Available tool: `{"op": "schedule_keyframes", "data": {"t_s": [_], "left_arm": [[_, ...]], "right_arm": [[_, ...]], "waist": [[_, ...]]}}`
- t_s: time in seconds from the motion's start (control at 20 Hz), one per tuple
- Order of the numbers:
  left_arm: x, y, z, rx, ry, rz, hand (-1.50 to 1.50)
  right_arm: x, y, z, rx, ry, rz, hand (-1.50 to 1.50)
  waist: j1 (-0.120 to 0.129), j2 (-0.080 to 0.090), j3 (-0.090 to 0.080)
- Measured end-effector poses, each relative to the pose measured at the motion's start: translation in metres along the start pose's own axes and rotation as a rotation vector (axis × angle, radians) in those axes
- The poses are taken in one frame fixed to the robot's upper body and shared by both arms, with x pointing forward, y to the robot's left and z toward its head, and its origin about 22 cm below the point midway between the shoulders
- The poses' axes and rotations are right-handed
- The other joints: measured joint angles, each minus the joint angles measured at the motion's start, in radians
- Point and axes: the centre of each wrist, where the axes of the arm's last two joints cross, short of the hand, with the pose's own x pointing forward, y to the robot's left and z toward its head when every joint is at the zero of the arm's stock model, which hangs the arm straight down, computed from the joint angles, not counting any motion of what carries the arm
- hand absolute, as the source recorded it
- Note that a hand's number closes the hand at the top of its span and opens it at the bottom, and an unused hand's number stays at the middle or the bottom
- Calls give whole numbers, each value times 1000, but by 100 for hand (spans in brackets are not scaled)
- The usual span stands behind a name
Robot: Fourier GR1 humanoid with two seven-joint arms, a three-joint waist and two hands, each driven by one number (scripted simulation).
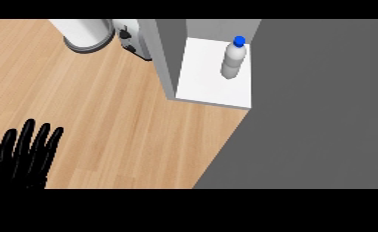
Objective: Pick up the bottled water, place it into the cabinet and close the cabinet
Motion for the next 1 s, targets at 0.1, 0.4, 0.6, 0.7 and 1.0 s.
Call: {"op": "schedule_keyframes", "data": {"t_s": [0.1, 0.4, 0.6, 0.7, 1.0], "left_arm": [[1, 2, 1, 6, 0, -6, -150], [2, 5, 3, 12, 1, -6, -150], [4, 6, 1, -5, -1, 2, -150], [5, 6, -1, -14, -2, 10, -150], [1, 7, 3, -16, 12, 22, -150]], "right_arm": [[-1, -3, 2, -51, -14, -22, 150], [-5, -27, 11, -264, -56, -49, 150], [-11, -56, 2, -442, -72, -82, 150], [-13, -70, -11, -515, -80, -103, 150], [-11, -115, -60, -637, -60, -152, 150]], "waist": [[-9, -3, -1], [-21, 1, 2], [-7, 5, 5], [1, 5, 6], [13, -3, 9]]}}
